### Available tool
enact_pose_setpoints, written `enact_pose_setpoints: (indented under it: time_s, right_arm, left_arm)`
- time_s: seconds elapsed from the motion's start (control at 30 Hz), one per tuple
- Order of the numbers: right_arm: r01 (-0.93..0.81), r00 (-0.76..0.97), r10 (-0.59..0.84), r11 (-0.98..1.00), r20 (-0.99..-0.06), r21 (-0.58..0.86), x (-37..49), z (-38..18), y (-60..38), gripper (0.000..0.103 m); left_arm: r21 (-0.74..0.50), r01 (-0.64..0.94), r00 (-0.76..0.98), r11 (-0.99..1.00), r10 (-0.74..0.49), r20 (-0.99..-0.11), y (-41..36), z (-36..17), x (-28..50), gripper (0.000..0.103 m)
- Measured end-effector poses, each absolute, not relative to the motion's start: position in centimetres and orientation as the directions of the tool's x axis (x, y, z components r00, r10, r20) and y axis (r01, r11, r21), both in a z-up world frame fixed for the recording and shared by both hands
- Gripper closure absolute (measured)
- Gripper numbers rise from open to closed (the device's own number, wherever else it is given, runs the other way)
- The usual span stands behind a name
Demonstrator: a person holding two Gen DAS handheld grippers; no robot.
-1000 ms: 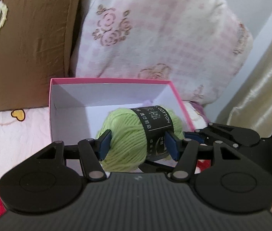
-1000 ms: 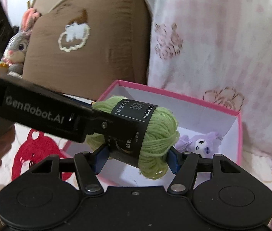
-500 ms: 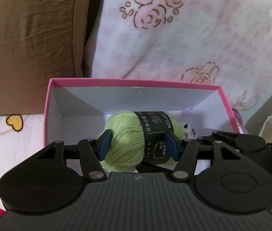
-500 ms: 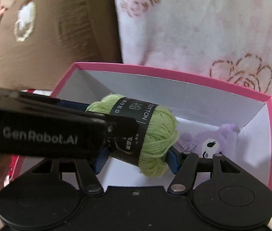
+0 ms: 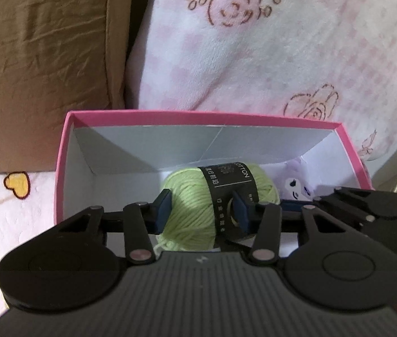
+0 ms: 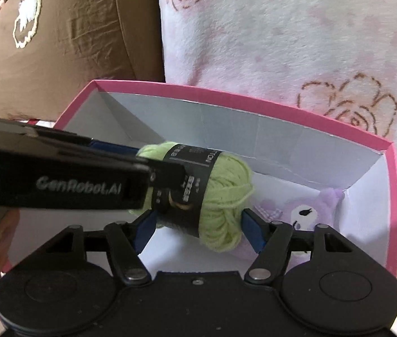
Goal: Organize objects
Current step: 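Lower the yarn ball into the box beside the plush and release, then withdraw the left tool up from the box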
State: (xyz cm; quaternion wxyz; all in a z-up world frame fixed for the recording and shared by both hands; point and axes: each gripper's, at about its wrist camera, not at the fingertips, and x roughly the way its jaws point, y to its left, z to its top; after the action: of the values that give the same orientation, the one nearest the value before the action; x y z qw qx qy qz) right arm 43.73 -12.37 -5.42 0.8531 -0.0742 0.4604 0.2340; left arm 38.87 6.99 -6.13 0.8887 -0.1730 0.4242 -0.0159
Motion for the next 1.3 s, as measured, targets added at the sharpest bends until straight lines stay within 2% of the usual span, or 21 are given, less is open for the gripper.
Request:
enact_pose_setpoints:
  time_s: [0.13, 0.3, 0.33, 0.4, 0.47, 0.63, 0.8, 0.87, 1.0, 1.1, 1.3]
  right_arm:
    - [-0.438, 0.483, 0.32, 0.894, -0.815, 0.092, 43.7, -5.4, -12.8, 0.054]
    - [-0.376, 0.495, 0.298, 0.92, -0.816, 0.109, 43.8, -5.3, -13.0, 0.072]
    - [-0.368, 0.499, 0.288, 0.924, -0.817, 0.101, 43.8, -5.4, -12.9, 0.072]
    - [-0.354, 0.504, 0.275, 0.93, -0.819, 0.095, 43.7, -5.6, -12.7, 0.072]
    - [-0.363, 0.506, 0.282, 0.927, -0.815, 0.095, 43.3, -5.6, -12.6, 0.072]
    - [-0.388, 0.528, 0.29, 0.919, -0.799, 0.077, 41.4, -4.9, -13.0, 0.072]
    - [-0.402, 0.543, 0.318, 0.911, -0.777, 0.092, 38.7, -3.9, -13.7, 0.07]
    - [-0.407, 0.54, 0.329, 0.908, -0.774, 0.102, 39.4, -3.6, -14.8, 0.07]
    - [-0.407, 0.556, 0.304, 0.911, -0.773, 0.066, 37.9, -3.0, -15.5, 0.068]
    - [-0.397, 0.573, 0.274, 0.917, -0.773, 0.031, 36.9, -2.6, -15.5, 0.067]
    - [-0.395, 0.565, 0.311, 0.915, -0.764, 0.08, 34.2, 0.7, -16.5, 0.066]
  left_arm:
    - [-0.363, -0.125, 0.637, 0.923, -0.206, -0.743, 7.2, -6.1, 39.2, 0.058]
    - [-0.382, -0.128, 0.668, 0.915, -0.205, -0.716, 8.0, -5.4, 38.2, 0.058]
    - [-0.366, -0.119, 0.662, 0.923, -0.201, -0.722, 7.8, -5.4, 38.2, 0.059]
    - [-0.317, -0.113, 0.639, 0.942, -0.176, -0.749, 7.2, -5.7, 38.3, 0.068]
    - [-0.273, -0.131, 0.623, 0.953, -0.135, -0.77, 6.6, -6.4, 38.5, 0.069]
    - [-0.295, -0.174, 0.638, 0.939, -0.121, -0.76, 6.4, -6.7, 38.6, 0.069]
    - [-0.263, -0.175, 0.641, 0.949, -0.093, -0.762, 5.9, -6.5, 38.3, 0.068]
    - [-0.27, -0.174, 0.648, 0.947, -0.097, -0.756, 5.9, -6.2, 37.8, 0.063]
    - [-0.287, -0.173, 0.623, 0.942, -0.121, -0.773, 6.1, -5.2, 36.8, 0.062]
    - [-0.32, -0.156, 0.643, 0.935, -0.15, -0.751, 6.0, -3.6, 35.4, 0.056]
    - [-0.235, -0.111, 0.627, 0.966, -0.116, -0.77, 4.3, -0.4, 31.9, 0.045]
